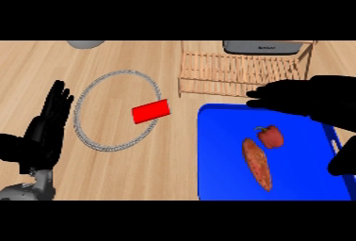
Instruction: Pick the bell pepper from the tray and place it in the tiered shelf
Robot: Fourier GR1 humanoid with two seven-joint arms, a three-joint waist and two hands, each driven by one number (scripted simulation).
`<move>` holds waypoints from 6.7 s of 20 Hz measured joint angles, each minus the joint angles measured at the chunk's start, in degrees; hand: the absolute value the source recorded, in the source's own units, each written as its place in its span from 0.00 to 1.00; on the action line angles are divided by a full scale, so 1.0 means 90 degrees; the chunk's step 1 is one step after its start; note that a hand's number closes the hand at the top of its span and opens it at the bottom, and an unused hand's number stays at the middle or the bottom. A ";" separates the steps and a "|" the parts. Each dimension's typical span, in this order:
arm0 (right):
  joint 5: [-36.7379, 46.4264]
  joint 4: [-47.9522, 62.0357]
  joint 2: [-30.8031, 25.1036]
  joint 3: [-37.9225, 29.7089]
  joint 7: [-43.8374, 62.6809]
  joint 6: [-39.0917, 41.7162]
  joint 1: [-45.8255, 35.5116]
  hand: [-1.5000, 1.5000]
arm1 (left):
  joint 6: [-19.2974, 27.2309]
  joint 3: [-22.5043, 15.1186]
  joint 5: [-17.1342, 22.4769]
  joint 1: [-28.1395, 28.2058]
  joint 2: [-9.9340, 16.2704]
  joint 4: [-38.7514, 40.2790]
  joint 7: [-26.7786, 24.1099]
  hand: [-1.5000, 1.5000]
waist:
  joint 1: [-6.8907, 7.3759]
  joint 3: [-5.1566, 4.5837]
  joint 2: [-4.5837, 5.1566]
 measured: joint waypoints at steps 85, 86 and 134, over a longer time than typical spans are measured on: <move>0.5402 -0.1410 0.4780 0.1663 0.7418 -0.5449 0.0291 1.00 | -0.0848 0.0799 -0.0944 0.0052 -0.0960 0.0084 0.0124 0.50 | -0.0102 -0.0024 -0.0071; 0.5429 -0.1430 0.4782 0.1527 0.7393 -0.5395 0.0230 1.00 | -0.0836 0.0798 -0.0950 0.0034 -0.0980 0.0094 0.0127 0.50 | -0.0105 -0.0023 -0.0066; 0.3326 0.4935 0.4287 -0.2750 0.2944 -0.8918 -0.1920 0.00 | -0.1298 0.1263 -0.1010 -0.0130 -0.1081 0.0114 0.0183 0.50 | -0.0037 -0.0013 -0.0019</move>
